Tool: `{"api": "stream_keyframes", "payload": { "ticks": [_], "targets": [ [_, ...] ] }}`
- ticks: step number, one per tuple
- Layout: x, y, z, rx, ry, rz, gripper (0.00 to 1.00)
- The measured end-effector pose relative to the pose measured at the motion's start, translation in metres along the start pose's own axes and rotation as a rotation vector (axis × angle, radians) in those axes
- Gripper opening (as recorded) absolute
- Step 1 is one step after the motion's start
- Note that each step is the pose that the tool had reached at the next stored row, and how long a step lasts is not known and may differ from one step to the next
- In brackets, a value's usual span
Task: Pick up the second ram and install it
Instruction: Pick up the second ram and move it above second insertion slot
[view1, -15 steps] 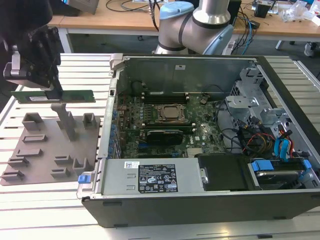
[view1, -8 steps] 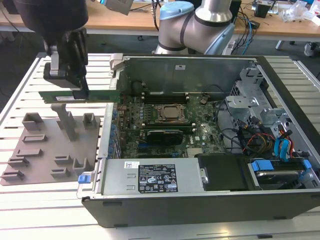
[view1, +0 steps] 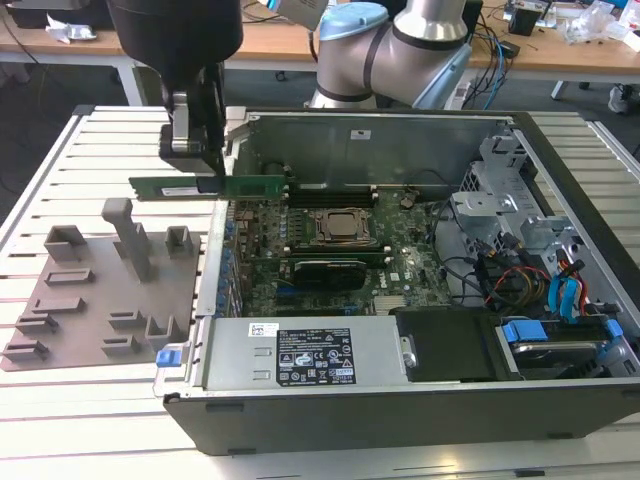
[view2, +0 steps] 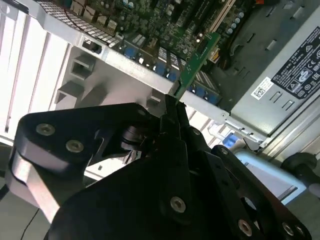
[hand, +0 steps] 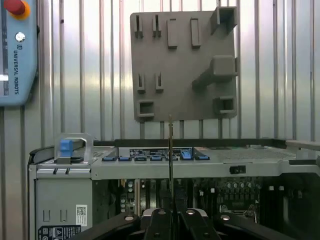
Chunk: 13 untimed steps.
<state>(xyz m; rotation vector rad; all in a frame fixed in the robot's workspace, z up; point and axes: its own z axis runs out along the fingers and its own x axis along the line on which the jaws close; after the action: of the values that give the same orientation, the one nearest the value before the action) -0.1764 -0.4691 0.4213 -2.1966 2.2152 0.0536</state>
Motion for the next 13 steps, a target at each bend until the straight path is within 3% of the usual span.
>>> {"api": "stream_keyframes", "payload": {
  "ticks": [1, 2, 4, 7, 8, 9, 13],
  "targets": [
    [-0.0001, -0.0036, 0.0005, -0.0007, -0.0154, 0.0, 0.13],
    [-0.0018, -0.0112, 0.0019, -0.0039, -0.0191, 0.0, 0.13],
    [-0.0074, -0.0314, 0.0063, -0.0126, -0.0198, 0.0, 0.13],
    [-0.0162, -0.0505, 0.011, -0.0192, -0.0241, 0.001, 0.13],
    [-0.0235, -0.054, 0.0134, -0.0199, -0.0248, 0.001, 0.13],
    [-0.0355, -0.0573, 0.0166, -0.0206, -0.0251, 0.001, 0.13],
    [-0.0645, -0.0708, 0.0243, -0.0234, -0.0256, 0.001, 0.13]
  ]
}}
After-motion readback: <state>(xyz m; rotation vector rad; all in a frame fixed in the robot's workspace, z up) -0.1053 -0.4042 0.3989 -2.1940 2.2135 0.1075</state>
